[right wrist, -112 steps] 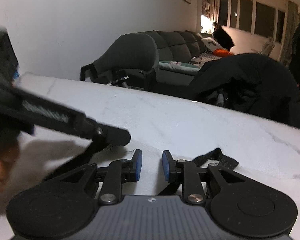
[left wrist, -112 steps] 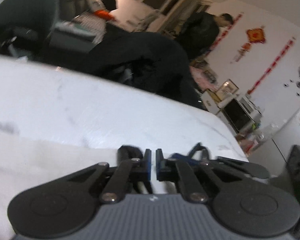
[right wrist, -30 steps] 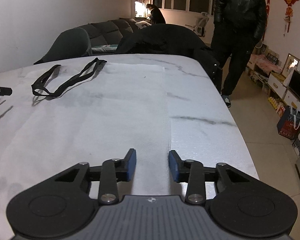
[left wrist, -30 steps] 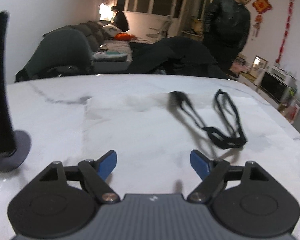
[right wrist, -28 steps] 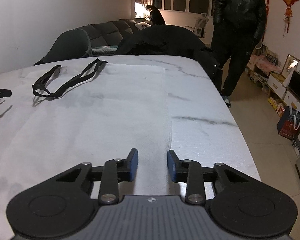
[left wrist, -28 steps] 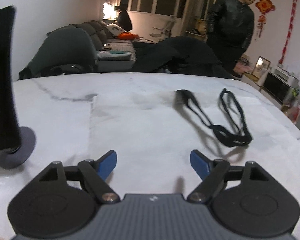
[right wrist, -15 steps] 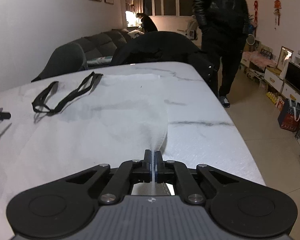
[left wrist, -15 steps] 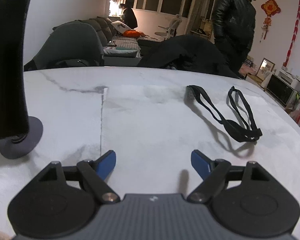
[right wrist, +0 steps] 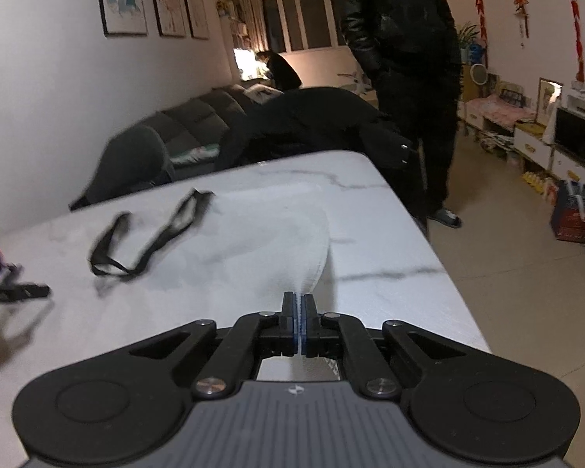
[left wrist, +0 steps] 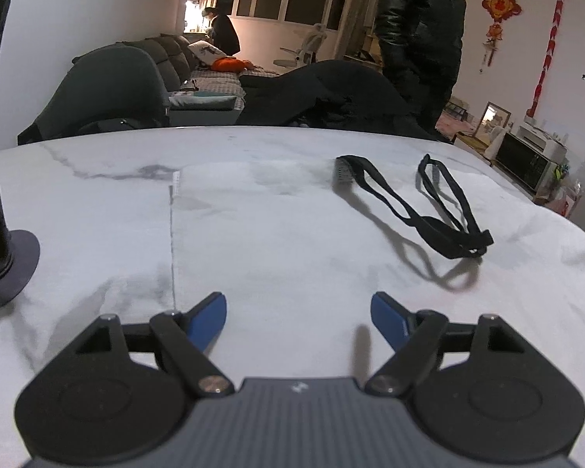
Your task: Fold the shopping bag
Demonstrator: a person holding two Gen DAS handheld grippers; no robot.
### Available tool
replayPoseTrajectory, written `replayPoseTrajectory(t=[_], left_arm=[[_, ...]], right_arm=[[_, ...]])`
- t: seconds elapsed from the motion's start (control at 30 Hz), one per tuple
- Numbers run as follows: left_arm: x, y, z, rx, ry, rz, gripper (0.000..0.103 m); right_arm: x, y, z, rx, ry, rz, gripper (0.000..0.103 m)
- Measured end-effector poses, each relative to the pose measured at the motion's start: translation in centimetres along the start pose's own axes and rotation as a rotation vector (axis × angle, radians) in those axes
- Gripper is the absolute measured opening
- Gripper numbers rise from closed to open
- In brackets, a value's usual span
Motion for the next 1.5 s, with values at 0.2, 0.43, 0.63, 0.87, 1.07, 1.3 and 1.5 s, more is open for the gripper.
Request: replayPoseTrajectory(t=[0.2,0.43,0.63,0.87,1.07,1.3,1.5], left_arm=[[0.1,-0.6,0.3,-0.016,-0.012,-0.002,0.078],[0.2,-1.0,0.7,-0.050,-0.033,-0.023,0.078],[0.3,-0.9,0.6,-0.054,-0.038,-0.020,0.078],[0.5,-0.7,0.5,-0.048,-0.039,-0.013,0.078],[0.6,-0.5,0.5,-0.034,-0.044,0.001,0.078],[0.8,-0.2,0.4,-0.011,-0.046,0.014,0.078],[1.4,1.0,0.0,0.067,-0.039,0.015,0.074]], right_arm=[[0.9,3.5,-1.7,0.000,-0.043,-0.112,0.003],[1.4,8.5,-2.9,0.062,-0.077,-0.201,0.003],[0.7,12.5,-2.9,0.112,-0.077,-0.271,0.003],[-0.2,17.0,-2.2,0.185,-0.045,-0.348,0.003],[-1.4,20.3,-0.7,0.234,0.000,-0.399,0.003],[-3.9,23.5,2.2,0.289,0.080,-0.437,0.003],[-6.4,24.0,4.9,0.299,0.162,-0.425,0.003]])
Point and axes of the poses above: each gripper's, at about its wrist camera, not at the fingertips, and x roughly against the way its jaws point, y to its left, z to its underside, the point moved 7 cm from there along -x, roughly the way its jaws point, and after that the axes turned 4 degrees about y, right-handed, at the moved point
